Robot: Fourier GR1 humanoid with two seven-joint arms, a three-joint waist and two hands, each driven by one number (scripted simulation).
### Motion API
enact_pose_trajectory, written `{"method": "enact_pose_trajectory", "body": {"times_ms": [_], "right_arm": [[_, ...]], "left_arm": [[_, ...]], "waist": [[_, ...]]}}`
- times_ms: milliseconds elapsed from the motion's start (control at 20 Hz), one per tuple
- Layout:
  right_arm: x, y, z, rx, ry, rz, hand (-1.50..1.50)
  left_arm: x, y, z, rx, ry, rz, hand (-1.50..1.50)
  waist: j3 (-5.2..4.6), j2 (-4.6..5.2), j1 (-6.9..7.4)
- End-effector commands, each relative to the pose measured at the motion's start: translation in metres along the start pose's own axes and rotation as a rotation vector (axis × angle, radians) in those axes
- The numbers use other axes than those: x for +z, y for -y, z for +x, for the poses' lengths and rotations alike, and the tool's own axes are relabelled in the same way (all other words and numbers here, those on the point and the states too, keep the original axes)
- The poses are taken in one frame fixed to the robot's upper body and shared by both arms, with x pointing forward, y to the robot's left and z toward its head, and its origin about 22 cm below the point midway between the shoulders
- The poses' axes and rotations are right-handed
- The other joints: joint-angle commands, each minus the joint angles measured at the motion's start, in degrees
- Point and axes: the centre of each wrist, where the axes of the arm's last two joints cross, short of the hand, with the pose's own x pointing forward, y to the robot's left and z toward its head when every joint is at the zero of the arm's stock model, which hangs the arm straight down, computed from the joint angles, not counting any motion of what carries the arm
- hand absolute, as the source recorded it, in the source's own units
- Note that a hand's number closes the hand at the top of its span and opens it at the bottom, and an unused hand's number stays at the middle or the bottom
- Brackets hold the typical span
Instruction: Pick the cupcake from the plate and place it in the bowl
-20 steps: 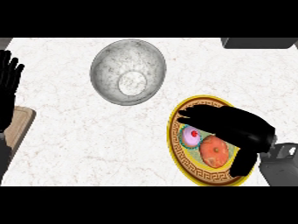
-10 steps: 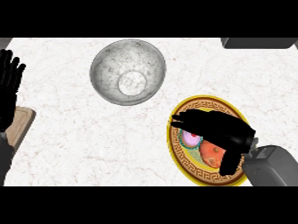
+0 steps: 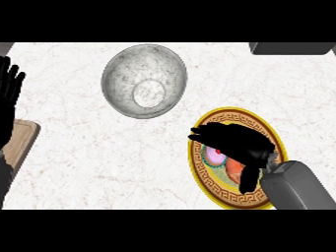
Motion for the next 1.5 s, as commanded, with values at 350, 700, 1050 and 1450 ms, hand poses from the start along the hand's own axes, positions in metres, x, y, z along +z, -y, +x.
{"method": "enact_pose_trajectory", "body": {"times_ms": [350,700,1050,1450], "right_arm": [[-0.016,0.002,-0.018,0.027,0.066,-0.122,1.5],[-0.03,-0.006,-0.024,0.044,0.089,-0.155,1.5],[0.102,0.102,-0.16,0.117,-0.387,-0.178,1.5],[0.132,0.151,-0.182,0.184,-0.444,-0.353,1.5]], "left_arm": [[0.006,0.002,0.003,0.007,-0.002,-0.007,0.0],[0.006,0.008,0.012,0.003,0.0,0.006,0.0],[-0.006,0.023,0.017,0.048,0.054,-0.071,0.0],[-0.018,0.042,0.027,0.054,0.074,-0.103,0.0]], "waist": [[0.0,0.0,0.06],[0.0,0.0,0.1],[0.26,3.12,5.25],[0.38,2.9,6.62]]}}
